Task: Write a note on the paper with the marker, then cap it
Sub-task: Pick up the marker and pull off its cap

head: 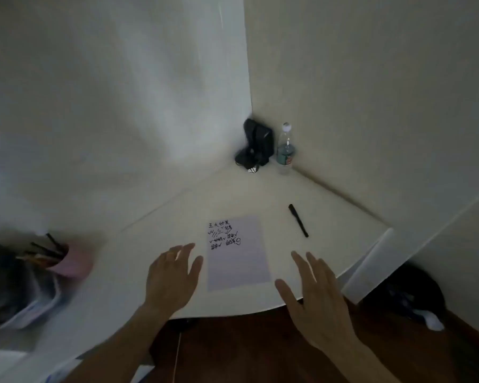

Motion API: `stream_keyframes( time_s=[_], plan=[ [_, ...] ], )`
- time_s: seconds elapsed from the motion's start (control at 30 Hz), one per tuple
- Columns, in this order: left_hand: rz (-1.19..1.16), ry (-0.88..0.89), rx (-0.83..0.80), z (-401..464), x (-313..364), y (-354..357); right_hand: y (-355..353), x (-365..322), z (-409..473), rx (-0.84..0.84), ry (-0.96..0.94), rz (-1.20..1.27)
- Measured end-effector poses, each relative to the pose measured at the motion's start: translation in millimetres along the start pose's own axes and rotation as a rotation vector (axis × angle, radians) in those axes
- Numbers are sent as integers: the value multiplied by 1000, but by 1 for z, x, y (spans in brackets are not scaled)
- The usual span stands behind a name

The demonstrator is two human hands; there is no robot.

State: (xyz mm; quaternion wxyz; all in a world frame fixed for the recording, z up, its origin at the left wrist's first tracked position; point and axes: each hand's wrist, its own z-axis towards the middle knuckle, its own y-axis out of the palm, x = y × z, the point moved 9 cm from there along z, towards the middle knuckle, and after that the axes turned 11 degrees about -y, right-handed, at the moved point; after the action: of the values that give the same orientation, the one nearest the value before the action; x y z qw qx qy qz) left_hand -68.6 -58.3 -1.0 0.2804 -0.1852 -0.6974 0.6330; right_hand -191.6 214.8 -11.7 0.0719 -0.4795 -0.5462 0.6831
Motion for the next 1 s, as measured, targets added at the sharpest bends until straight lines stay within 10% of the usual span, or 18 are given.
stream_keyframes(
  time_s=[0.4,0.67,1.0],
  plan=[
    [-1,-72,55,78,-67,139,139,78,135,32,-44,-98],
    [-100,-37,186,64,-83,171,155,96,143,383,-206,-265],
    [-182,13,227,63,-85,180,155,96,140,368,-190,-252]
  ],
)
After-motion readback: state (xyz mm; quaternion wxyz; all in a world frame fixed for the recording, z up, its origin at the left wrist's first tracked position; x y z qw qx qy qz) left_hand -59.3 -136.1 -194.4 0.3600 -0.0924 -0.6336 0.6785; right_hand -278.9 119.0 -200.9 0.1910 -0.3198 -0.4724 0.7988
